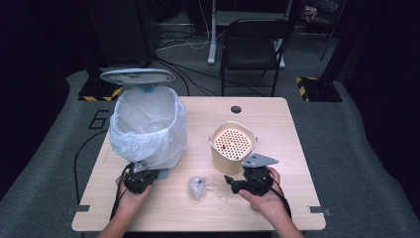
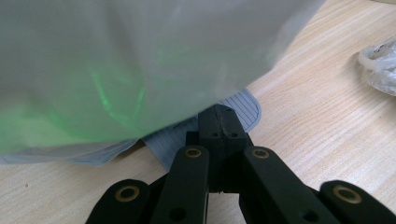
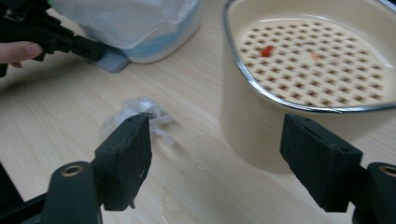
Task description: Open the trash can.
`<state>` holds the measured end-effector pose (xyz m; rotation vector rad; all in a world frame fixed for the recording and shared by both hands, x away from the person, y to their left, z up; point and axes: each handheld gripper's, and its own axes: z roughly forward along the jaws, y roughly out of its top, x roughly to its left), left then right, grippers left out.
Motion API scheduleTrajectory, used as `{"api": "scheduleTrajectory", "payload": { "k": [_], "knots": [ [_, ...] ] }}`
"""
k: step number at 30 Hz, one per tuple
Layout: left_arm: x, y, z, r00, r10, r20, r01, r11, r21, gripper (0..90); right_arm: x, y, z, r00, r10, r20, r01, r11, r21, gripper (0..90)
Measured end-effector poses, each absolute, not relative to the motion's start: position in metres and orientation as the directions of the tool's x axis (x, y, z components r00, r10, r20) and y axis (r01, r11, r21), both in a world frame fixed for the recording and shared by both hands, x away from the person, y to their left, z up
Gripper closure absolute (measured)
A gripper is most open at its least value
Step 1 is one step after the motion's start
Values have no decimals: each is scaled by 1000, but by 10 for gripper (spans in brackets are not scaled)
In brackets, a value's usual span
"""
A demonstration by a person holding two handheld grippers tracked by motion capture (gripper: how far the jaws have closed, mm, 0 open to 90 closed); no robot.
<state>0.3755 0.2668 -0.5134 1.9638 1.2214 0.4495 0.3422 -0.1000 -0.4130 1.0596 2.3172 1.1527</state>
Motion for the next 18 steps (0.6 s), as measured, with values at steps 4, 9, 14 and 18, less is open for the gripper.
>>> {"api": "scheduleTrajectory", "payload": {
  "k": [4,9,14,18],
  "knots": [
    [375,267,-513,477,876,-74,606,-266,750,900,340,-81,-417,-689,724,27,462,410,787,218],
    [375,268,-513,491,868,-74,600,-275,752,900,336,-63,-424,-699,715,21,455,421,785,219],
    [375,267,-513,482,873,-77,604,-267,751,900,332,-45,-435,-697,716,24,460,422,781,222],
    [375,268,-513,492,868,-69,597,-279,752,900,334,-37,-446,-701,712,49,483,424,766,223]
  ]
}}
